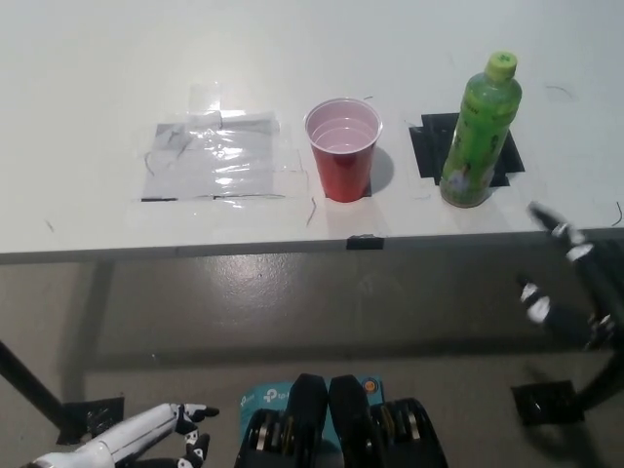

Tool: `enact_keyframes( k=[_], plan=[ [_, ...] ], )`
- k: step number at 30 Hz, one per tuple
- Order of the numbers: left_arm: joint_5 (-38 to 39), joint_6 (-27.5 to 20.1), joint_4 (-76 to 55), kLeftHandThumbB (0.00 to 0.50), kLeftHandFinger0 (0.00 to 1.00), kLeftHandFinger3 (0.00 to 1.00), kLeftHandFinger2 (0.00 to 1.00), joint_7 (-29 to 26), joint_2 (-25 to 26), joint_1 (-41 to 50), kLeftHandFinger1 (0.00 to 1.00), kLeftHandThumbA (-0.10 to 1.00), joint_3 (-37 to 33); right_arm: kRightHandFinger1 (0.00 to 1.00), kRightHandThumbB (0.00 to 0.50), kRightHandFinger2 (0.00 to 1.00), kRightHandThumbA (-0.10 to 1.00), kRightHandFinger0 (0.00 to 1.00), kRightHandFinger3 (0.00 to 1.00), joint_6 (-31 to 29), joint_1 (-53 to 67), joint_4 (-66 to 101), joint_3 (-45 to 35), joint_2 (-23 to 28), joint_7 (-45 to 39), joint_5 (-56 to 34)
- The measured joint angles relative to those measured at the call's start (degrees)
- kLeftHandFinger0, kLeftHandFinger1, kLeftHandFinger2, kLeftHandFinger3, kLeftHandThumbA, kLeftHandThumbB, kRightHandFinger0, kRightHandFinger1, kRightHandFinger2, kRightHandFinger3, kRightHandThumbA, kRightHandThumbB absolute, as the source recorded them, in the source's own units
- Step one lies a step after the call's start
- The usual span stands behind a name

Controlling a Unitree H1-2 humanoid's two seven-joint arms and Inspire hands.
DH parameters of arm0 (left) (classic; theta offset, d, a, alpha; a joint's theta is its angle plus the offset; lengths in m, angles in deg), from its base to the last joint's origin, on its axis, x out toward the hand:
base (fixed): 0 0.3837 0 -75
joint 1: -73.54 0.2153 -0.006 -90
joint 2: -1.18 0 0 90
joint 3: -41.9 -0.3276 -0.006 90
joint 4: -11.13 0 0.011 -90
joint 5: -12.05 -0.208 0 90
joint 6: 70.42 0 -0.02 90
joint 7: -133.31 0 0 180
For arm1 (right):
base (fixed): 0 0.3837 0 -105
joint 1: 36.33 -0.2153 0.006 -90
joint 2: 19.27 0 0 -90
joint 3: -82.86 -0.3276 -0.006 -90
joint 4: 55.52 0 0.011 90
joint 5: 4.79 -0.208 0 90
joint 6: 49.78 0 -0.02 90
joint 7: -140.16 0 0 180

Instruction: The robot uses its right hand to pick up a bottle kept in the middle of the desk and tilt it into a cup kept next to it to pour water out

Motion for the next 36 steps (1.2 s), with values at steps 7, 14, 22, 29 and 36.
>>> enact_keyframes(
  k=[7, 14, 22, 29, 36],
  plan=[
    [-2.0, 0.3, -0.1, 0.267, 1.00, 1.00, 1.00, 2.1, -2.4, 1.4, 1.00, 1.00, 1.5, 1.00, 0.498, 1.00, 0.84, 1.00, 1.00, 2.8, -8.2, -5.4, -3.5, -0.4, 2.2, 0.6],
    [-3.5, 0.4, -0.2, 0.254, 1.00, 1.00, 1.00, 4.3, -3.4, 1.6, 1.00, 1.00, 3.1, 1.00, 0.500, 1.00, 0.95, 1.00, 1.00, 5.8, -11.2, -12.7, -2.8, -3.4, 4.1, 2.2],
    [-5.3, 0.5, -0.6, 0.252, 1.00, 1.00, 1.00, 6.5, -4.9, 1.6, 1.00, 1.00, 4.0, 1.00, 0.500, 1.00, 0.91, 1.00, 1.00, 8.6, -16.4, -23.9, -1.2, -7.9, 7.1, 4.5],
    [-6.1, 0.5, -0.6, 0.269, 1.00, 1.00, 1.00, 7.1, -5.5, 1.6, 1.00, 1.00, 4.8, 1.00, 0.500, 1.00, 0.89, 1.00, 1.00, 9.9, -22.0, -30.3, -0.9, -10.4, 9.4, 4.8],
    [-6.7, 0.5, -0.7, 0.281, 1.00, 1.00, 1.00, 7.6, -5.5, 1.5, 1.00, 1.00, 4.6, 1.00, 0.500, 1.00, 0.88, 1.00, 1.00, 10.2, -25.9, -34.8, 0.1, -11.8, 12.0, 5.5]
  ],
)
